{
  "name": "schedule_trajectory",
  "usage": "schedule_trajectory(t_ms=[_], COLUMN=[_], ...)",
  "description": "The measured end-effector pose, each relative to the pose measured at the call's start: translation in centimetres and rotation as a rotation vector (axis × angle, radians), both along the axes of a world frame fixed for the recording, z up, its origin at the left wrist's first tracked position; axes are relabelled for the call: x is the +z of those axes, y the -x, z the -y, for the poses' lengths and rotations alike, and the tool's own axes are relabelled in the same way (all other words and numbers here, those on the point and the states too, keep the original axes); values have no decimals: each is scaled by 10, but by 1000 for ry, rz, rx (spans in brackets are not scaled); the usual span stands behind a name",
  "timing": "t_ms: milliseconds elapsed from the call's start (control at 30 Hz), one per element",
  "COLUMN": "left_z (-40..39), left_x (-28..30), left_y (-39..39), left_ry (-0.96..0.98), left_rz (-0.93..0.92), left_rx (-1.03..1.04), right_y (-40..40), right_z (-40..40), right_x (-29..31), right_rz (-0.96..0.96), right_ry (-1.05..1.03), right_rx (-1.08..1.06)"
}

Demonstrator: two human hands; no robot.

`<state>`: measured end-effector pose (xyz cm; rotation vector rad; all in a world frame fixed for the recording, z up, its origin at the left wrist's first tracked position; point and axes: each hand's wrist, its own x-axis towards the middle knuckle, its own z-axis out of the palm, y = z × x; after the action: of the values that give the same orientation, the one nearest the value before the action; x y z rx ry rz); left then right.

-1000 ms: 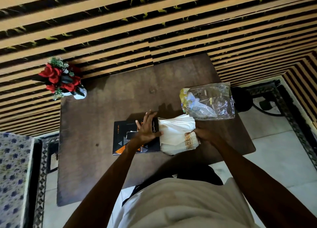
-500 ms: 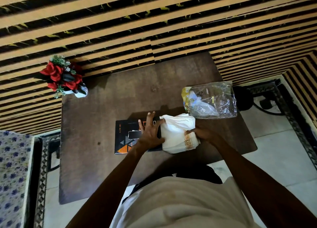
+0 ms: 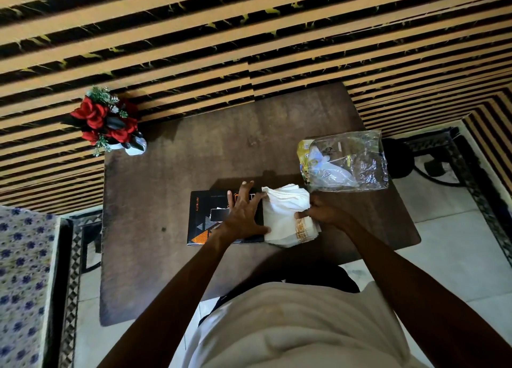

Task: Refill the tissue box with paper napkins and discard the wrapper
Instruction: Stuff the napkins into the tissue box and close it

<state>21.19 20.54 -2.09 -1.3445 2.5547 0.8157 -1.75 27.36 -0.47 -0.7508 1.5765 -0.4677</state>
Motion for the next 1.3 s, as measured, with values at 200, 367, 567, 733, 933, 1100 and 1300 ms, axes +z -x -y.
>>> schedule_trajectory(t_ms=[200, 367, 567, 733, 933, 1100, 1300], left_z=[7, 7, 5, 7, 6, 2, 7], left_x=[4, 3, -1, 0, 4, 2, 6], left_y=[-2, -11, -3, -5, -22, -35, -42], left_ry=[-88, -72, -42, -77, -51, -18, -68], left_rz=[-50, -85, -76, -77, -88, -73, -40], left_rx=[-4, -19, 20, 35, 16, 71, -33], right_y=[-16, -20, -34, -59, -34, -48, -58], right_z=[1, -2, 6, 8, -12, -17, -21], right_x=[-18, -25, -34, -39, -52, -59, -72], right_rz=[107, 169, 60, 116, 447, 471, 456], right_ry=[-88, -86, -159, -184, -164, -113, -94], right_rx=[-172, -188, -174, -275, -291, -399, -481])
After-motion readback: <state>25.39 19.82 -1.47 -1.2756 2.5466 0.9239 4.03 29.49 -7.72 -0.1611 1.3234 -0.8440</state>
